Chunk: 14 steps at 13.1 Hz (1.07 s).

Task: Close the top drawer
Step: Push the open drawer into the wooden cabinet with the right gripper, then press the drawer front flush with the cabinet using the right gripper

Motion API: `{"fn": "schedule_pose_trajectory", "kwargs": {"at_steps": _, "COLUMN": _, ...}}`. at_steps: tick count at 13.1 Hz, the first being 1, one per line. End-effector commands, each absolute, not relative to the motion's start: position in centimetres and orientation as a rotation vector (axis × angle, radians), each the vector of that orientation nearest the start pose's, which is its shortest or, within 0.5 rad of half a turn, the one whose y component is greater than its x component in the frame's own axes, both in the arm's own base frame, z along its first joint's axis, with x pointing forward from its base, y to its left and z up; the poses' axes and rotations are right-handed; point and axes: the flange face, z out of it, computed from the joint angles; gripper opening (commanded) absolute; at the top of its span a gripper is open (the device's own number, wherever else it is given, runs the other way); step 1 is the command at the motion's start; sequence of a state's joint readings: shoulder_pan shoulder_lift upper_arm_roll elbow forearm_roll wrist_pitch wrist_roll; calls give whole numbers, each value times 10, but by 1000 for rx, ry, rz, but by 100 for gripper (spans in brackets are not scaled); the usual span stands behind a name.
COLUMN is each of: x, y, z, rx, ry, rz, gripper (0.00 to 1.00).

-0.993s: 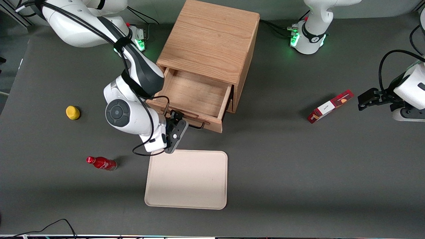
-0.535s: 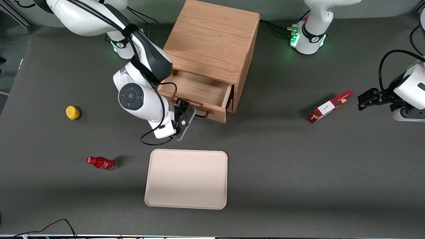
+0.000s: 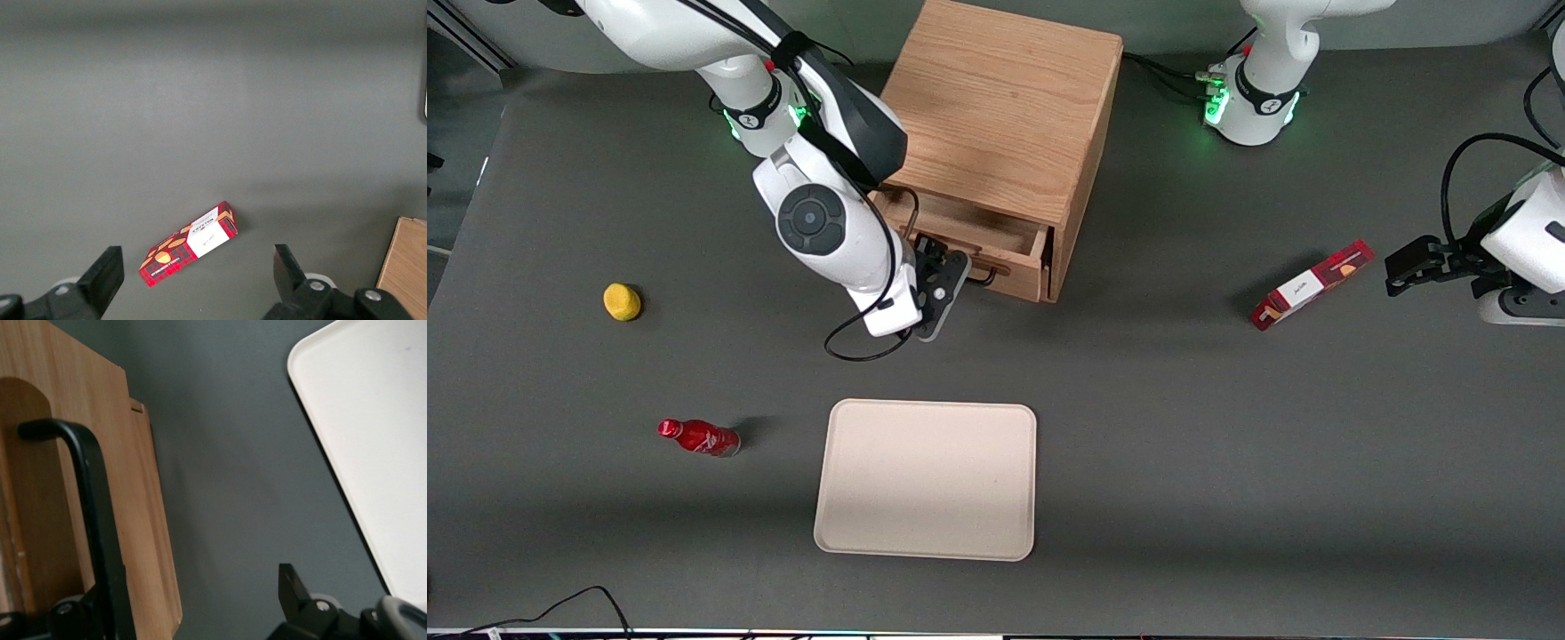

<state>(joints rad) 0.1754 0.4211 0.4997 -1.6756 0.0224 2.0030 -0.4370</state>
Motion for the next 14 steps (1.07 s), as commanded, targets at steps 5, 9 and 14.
{"fn": "schedule_pose_trajectory", "kwargs": {"at_steps": 5, "x": 489, "y": 406, "z": 376, "rx": -2532, "ry": -1480, "rz": 133, "gripper": 100}}
{"fn": "schedule_pose_trajectory", "kwargs": {"at_steps": 9, "x": 477, "y": 411, "z": 382, "rx": -2535, "ry": -1490, "rz": 137, "gripper": 100}}
{"fn": "schedule_pose_trajectory", "kwargs": {"at_steps": 14, "x": 474, "y": 411, "z": 390, "rx": -2537, "ry": -1478, "rz": 143, "gripper": 100}}
